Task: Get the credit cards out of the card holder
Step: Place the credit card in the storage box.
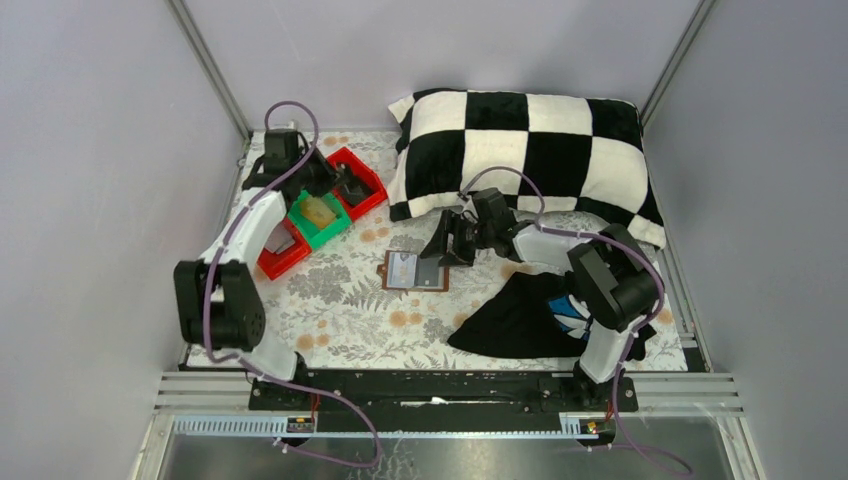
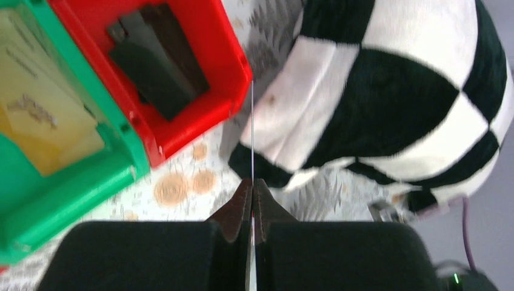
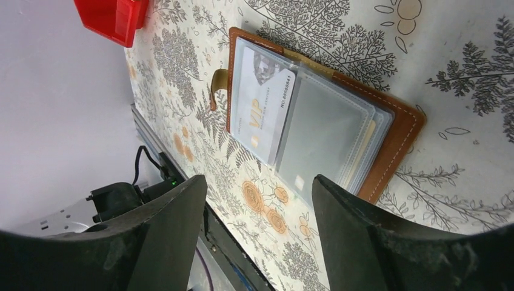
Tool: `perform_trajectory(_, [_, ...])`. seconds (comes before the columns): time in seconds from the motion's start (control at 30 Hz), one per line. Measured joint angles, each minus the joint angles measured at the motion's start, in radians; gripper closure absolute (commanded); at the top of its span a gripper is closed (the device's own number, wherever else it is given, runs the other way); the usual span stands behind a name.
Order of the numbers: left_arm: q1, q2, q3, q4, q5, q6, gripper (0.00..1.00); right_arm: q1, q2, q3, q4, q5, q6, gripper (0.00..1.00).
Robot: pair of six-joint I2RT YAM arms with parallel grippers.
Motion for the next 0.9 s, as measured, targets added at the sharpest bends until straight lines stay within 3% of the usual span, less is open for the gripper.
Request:
perform_trajectory(0.23, [0.008,0.242,0.140,0.086,-0.096,-0.076,1.00,0.000,-0.086,0.003,-0.082,0.037,-0.050,0.25])
perform_trajectory(0.6, [0.018,0.465,0.184,0.203,-0.138,-0.183,0.99,0.000,-0.141,0.003,-0.148,0.068,-0.083,0.24])
perform_trajectory(0.73, [0.019,0.507,0.212,0.203,-0.137,-0.188,0.71,0.000,-0.141,0.003,-0.163,0.068,-0.088,0.23])
perform_trajectory(0.9, [0.017,0.510,0.232,0.198,-0.136,-0.180,0.57,0.000,-0.141,0.003,-0.162,0.075,-0.092,0.23])
